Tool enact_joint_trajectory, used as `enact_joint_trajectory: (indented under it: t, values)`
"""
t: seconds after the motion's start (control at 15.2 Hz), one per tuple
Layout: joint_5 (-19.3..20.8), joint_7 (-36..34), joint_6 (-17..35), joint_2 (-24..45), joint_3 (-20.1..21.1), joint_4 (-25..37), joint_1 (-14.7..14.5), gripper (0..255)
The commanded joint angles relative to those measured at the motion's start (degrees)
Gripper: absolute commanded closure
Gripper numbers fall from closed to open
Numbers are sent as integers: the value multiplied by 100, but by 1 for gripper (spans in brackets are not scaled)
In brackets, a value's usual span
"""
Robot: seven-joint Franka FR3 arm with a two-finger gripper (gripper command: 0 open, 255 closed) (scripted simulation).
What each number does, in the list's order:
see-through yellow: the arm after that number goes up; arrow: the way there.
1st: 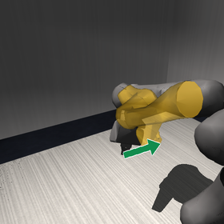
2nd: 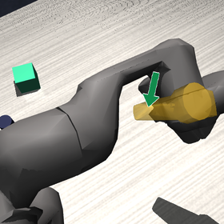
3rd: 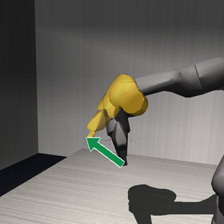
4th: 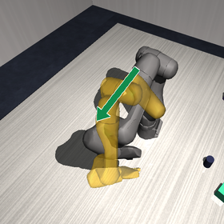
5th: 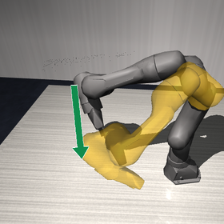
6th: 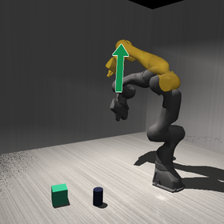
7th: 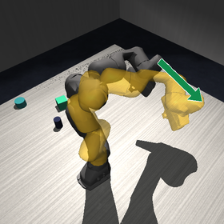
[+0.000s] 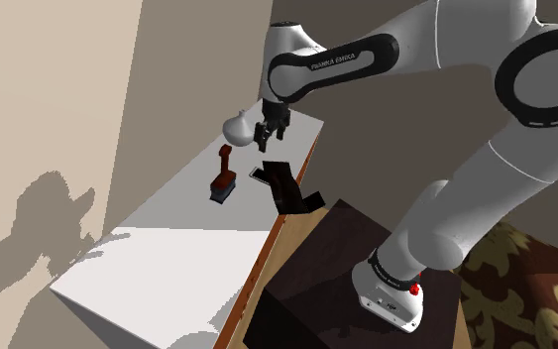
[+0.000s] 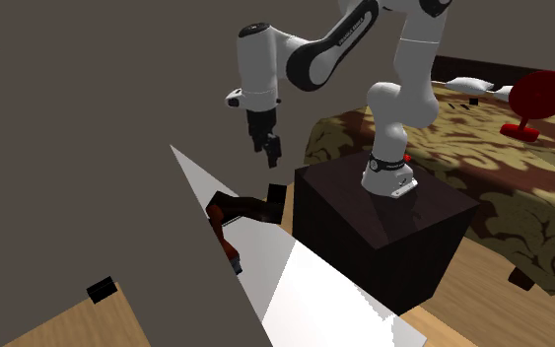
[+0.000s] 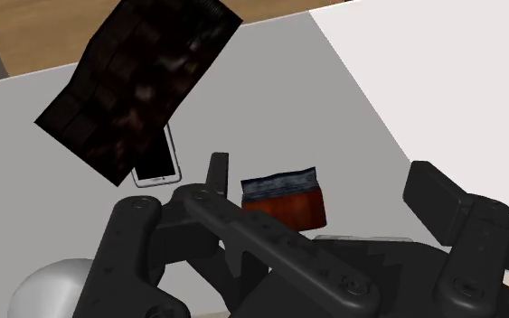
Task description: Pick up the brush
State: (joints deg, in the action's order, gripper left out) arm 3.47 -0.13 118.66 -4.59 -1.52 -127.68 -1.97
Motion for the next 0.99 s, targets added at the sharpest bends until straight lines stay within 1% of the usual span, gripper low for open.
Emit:
enact_joint_trajectory:
  t: [0.0,0.4,0.73,0.79,0.92]
  values:
    - [-60,14,207,483,8,340,-16,0]
    - [-234,106,582,1750,36,1406,-20,0]
    - [-364,174,687,2821,87,2517,-4,0]
    - [-377,181,687,2955,95,2669,-1,0]
    - [-378,181,809,3035,97,2627,0,0]
